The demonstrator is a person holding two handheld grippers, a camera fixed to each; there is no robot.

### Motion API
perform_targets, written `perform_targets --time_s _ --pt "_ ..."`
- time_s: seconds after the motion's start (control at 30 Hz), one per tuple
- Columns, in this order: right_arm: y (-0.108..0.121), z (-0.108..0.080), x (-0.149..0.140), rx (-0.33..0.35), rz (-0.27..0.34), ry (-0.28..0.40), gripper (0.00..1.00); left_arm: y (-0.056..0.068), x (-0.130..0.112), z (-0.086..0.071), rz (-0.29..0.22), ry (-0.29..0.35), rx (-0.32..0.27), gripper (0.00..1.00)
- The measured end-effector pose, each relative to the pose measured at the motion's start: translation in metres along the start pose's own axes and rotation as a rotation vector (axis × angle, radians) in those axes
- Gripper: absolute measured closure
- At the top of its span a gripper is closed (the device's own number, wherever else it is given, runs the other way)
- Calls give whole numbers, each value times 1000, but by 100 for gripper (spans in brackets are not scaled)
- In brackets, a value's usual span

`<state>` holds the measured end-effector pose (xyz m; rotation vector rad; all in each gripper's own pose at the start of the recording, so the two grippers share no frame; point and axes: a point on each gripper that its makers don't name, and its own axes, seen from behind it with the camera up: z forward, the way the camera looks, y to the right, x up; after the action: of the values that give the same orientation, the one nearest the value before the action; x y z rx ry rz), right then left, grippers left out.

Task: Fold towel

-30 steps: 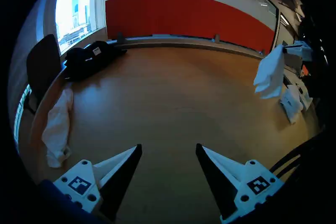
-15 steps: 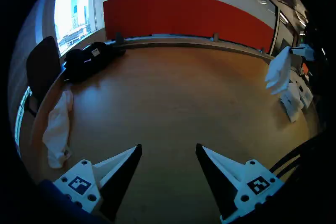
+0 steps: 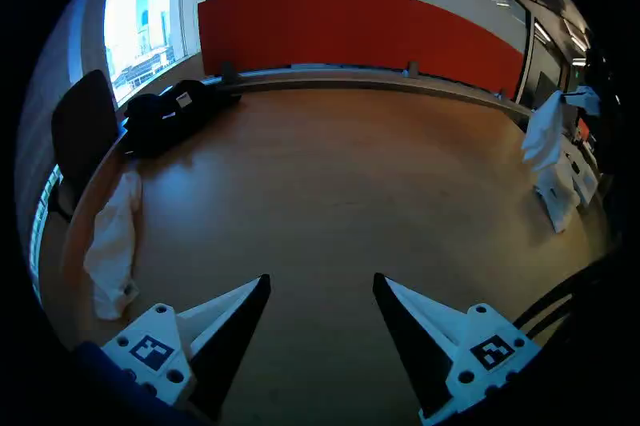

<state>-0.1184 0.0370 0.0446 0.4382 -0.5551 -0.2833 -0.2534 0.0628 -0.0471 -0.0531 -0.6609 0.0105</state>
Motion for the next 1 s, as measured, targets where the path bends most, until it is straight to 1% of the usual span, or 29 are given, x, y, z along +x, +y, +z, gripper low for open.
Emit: perform_targets --time_s 0.7,0.87,1.0 --pt "90 -31 -24 -122 47 -37 94 4 2 0 10 -4 5 5" --pt "106 -37 -31 -140 59 -45 94 7 4 0 17 -2 4 5" --pt "114 -40 -39 -150 62 -58 94 10 5 0 22 -2 3 5"
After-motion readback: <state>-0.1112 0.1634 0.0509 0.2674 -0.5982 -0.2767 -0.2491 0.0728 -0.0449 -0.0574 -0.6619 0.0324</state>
